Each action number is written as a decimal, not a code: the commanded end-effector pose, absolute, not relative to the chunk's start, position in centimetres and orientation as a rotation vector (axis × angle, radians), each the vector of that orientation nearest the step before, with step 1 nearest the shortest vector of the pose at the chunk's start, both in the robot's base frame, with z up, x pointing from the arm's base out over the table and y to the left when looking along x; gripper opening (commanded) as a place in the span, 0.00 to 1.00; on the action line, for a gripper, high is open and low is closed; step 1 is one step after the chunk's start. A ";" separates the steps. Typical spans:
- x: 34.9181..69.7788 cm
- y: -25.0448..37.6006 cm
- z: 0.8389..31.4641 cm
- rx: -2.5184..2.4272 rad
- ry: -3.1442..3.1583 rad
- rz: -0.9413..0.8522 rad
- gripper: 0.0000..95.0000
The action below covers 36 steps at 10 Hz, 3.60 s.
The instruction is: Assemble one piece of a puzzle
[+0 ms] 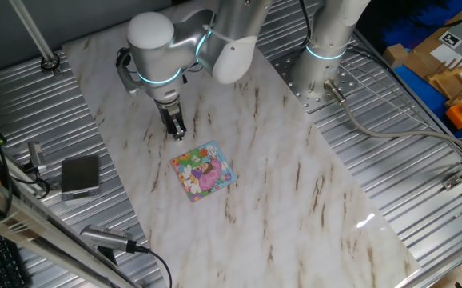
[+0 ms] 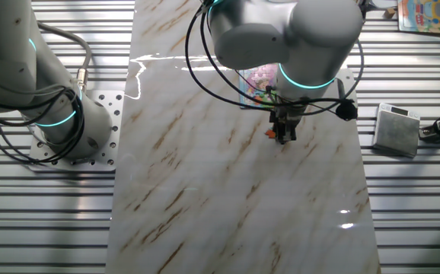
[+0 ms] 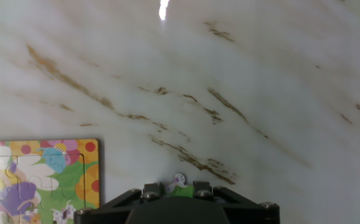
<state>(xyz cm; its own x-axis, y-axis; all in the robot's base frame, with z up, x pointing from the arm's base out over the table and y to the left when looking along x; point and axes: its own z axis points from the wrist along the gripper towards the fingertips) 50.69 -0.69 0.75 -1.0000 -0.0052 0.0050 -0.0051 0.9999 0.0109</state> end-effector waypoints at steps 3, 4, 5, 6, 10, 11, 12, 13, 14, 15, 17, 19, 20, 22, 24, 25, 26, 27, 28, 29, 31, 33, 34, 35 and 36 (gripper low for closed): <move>50.3 -0.5 1.8 0.020 -3.135 -0.025 0.00; 50.3 -0.4 2.1 0.022 -3.135 -0.027 0.00; 50.4 -0.3 2.6 0.023 -3.131 -0.027 0.00; 50.4 -0.3 2.9 0.023 -3.131 -0.028 0.00; 51.0 -0.2 4.1 0.043 -3.133 -0.034 0.00; 51.0 -0.3 4.2 0.040 -3.132 -0.035 0.00; 50.9 -0.3 4.2 0.039 -3.132 -0.035 0.00; 50.9 -0.3 4.2 0.031 -3.132 -0.034 0.00; 50.9 -0.3 4.2 0.048 -3.132 -0.034 0.00; 50.9 -0.3 4.2 0.087 -3.123 -0.028 0.00; 50.9 -0.3 4.2 0.152 -3.120 -0.028 0.00; 50.9 -0.3 4.2 0.199 -3.119 -0.031 0.00; 50.9 -0.3 4.2 0.213 -3.121 -0.040 0.00; 51.0 -0.1 4.3 0.202 -3.122 -0.044 0.00; 51.6 1.4 4.5 0.174 -3.120 -0.043 0.00; 51.8 2.1 4.5 0.166 -3.123 -0.048 0.00; 52.1 3.2 4.5 0.152 -3.126 -0.054 0.00; 52.3 4.1 4.6 0.144 -3.124 -0.051 0.00; 52.4 4.5 4.6 0.139 -3.124 -0.052 0.00; 52.4 5.1 4.5 0.126 -3.123 -0.047 0.00; 52.1 5.9 3.9 0.107 -3.125 -0.049 0.00; 51.8 6.7 3.5 0.091 -3.122 -0.048 0.00; 51.6 6.9 3.4 0.086 -3.120 -0.049 0.00; 51.3 7.1 3.3 0.087 -3.122 -0.051 0.00; 51.1 7.3 3.2 0.084 -3.124 -0.053 0.00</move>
